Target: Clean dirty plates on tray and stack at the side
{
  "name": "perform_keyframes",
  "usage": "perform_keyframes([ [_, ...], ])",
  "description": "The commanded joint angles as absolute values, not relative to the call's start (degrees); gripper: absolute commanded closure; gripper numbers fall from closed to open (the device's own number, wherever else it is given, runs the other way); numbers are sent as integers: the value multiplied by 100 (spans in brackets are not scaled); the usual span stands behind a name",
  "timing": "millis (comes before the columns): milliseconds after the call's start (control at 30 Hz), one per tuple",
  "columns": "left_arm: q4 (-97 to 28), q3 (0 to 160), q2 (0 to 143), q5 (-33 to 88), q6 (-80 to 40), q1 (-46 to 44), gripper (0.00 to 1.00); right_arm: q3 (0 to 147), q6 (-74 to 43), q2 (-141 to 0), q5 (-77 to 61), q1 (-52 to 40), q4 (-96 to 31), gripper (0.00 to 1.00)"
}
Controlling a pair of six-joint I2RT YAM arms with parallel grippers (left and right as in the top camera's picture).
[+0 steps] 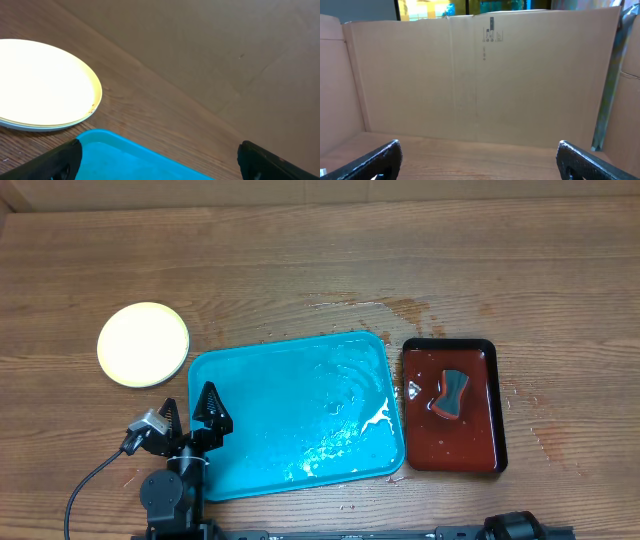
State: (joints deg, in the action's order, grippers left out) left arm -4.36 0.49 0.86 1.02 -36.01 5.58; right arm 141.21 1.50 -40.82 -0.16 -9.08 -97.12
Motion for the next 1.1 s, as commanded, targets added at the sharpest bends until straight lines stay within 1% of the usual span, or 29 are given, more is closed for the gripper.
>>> perform_keyframes([
  [0,-447,27,25,86,-3485,510,0,14108,126,-4182,-10,-893,-9703,0],
  [833,-447,27,25,86,-3487,510,0,14094,121,-4182,-14,-893,-9703,0],
  [1067,-447,27,25,86,-3485,510,1,13649,121,-4182,-30,-867,-9706,0],
])
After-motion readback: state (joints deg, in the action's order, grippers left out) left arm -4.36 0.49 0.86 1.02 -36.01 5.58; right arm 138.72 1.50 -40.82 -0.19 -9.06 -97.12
